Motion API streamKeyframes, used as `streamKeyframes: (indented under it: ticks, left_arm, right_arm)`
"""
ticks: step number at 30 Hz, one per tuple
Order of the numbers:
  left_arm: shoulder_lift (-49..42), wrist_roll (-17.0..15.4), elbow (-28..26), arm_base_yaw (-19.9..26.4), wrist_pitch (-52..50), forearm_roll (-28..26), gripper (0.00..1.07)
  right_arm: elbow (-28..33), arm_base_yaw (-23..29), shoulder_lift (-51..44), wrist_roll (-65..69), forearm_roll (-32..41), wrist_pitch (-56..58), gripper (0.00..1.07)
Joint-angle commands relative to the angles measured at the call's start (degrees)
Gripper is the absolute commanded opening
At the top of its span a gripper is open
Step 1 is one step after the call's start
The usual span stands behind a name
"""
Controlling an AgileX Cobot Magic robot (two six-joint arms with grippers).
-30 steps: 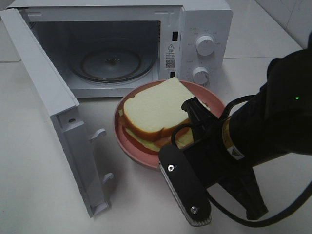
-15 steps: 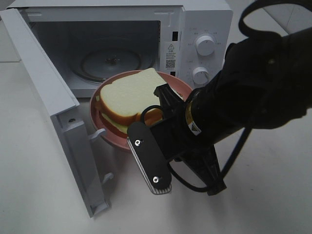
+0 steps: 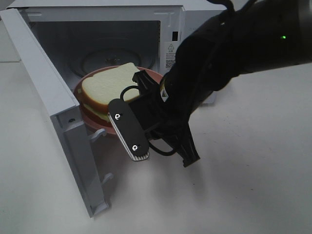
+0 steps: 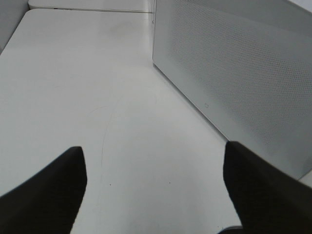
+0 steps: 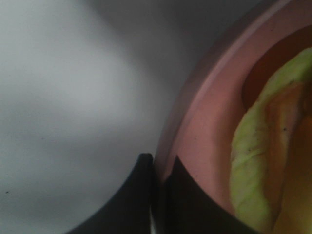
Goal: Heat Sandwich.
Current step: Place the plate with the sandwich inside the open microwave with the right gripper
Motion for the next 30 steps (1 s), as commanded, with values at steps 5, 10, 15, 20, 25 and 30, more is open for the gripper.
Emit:
streamKeyframes:
  ticks: [5,10,15,20,25,30]
  left_arm:
    - [-1.26,-0.06,0.17,-0.23,-0.92,-0.23,0.72]
    - [-1.26,-0.06,0.17,-0.23,-0.92,-0.23,0.72]
    - [-1.26,-0.06,0.17,-0.23,-0.92,-0.23,0.72]
    - [-1.2,-0.06,0.17,-0.23,-0.92,-0.17,0.72]
    - [-1.2,-0.06,0.17,-0.23,-0.92,-0.17,0.72]
    - [-1.2,-0.06,0.17,-0.23,-0.92,-0.17,0.72]
  right_arm:
    - [-9.22,-3.15,5.79,-2.29,0.63,2.29,0.0]
    - [-15.18,-4.81,8.82,-3.9,2.35,3.72,0.0]
    - [-23.55,-5.1,12.38,-5.16,3.5,9.28,0.0]
    - [-27.85,-5.1,14.84,-5.56,4.53,9.4,0.0]
    - [-36.5,-5.61,20.57,-5.79,5.16,10.14,0.0]
    - [-42.8,-6.42,24.64,-6.07,5.16,12.78,0.0]
